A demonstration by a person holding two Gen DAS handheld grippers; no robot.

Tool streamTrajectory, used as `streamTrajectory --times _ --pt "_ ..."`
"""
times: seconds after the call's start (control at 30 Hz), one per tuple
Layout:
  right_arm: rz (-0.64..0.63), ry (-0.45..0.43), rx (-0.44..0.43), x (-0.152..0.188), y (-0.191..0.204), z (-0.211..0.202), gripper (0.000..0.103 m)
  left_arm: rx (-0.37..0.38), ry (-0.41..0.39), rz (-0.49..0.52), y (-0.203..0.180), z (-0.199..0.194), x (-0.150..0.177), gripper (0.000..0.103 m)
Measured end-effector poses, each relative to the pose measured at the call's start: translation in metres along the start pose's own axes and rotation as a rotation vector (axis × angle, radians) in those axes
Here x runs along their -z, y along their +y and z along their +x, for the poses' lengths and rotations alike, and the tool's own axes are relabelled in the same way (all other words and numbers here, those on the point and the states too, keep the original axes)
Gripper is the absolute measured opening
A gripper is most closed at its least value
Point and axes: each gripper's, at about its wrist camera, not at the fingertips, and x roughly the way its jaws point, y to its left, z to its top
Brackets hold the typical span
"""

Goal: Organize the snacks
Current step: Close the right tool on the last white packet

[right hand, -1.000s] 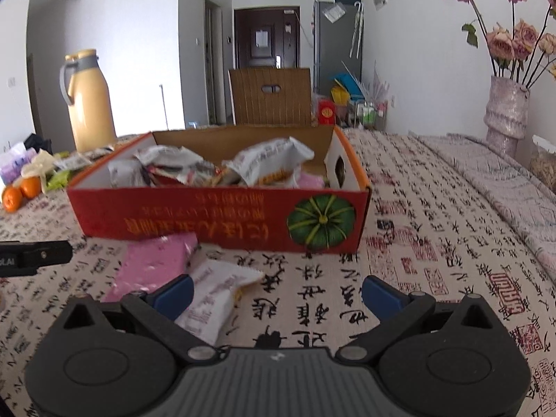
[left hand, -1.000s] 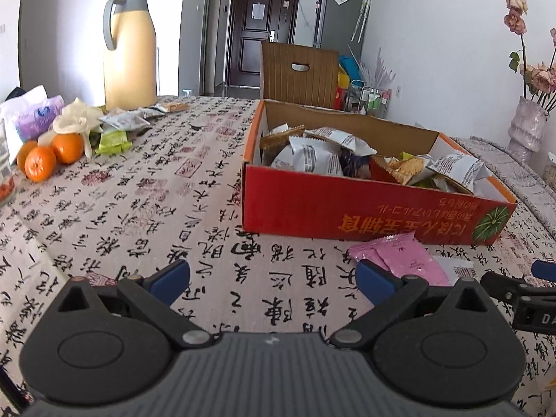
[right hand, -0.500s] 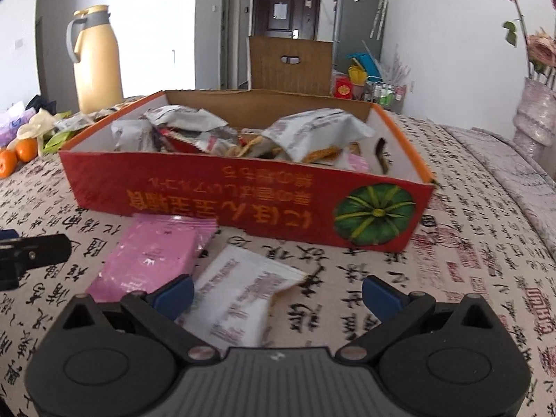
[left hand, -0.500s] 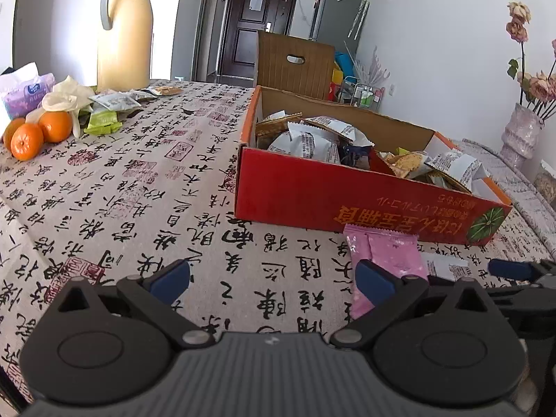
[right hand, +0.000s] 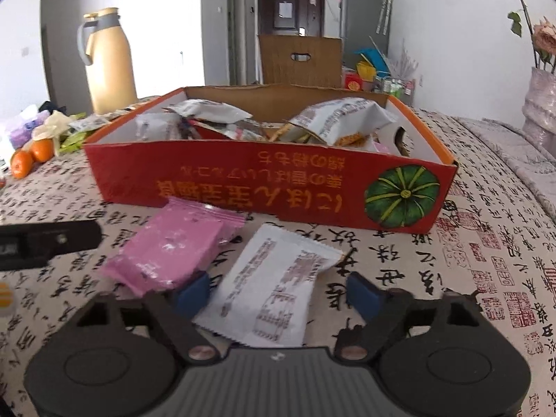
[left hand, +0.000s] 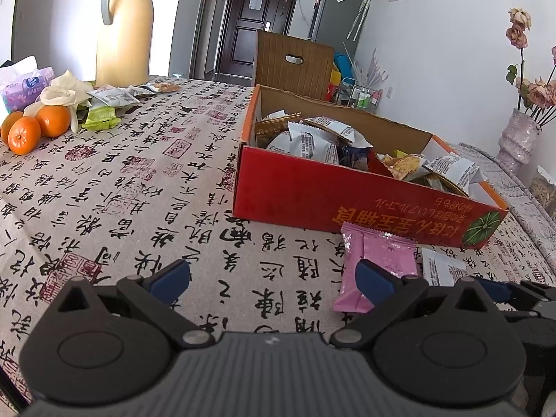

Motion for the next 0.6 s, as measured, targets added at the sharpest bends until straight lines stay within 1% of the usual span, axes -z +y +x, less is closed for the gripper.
streamTrajectory --times 0.03,0.07,0.1,0.17,0.23,0.43,0.6 --pt "-0.008 -0.006 -0.013 0.001 0.002 -0.002 0.062 -0.001 0.0 0.0 0.0 0.0 0.0 0.103" --pt "-0.01 -0.011 -0.018 0.002 0.003 -0.004 0.053 -0.003 0.001 0.0 0.0 0.0 0.0 0.103" --pt "-0.007 -0.016 -0.019 0.003 0.004 -0.006 0.05 -0.004 0.001 0.0 0.0 0.001 0.0 0.103" --pt "0.002 -0.028 -0.02 0.005 0.003 -0.008 0.048 -0.007 0.002 0.0 0.0 0.001 0.0 0.103" --pt "0.009 -0.041 -0.024 0.006 0.002 -0.011 0.043 -0.01 0.002 0.001 0.0 0.001 0.001 0.103" --pt "0.031 -0.077 -0.037 0.009 -0.003 -0.024 0.042 -0.023 0.003 0.004 -0.001 0.002 0.0 0.103" --pt "0.06 -0.109 -0.036 0.01 -0.012 -0.033 0.042 -0.03 0.022 0.016 -0.004 0.001 -0.004 0.103"
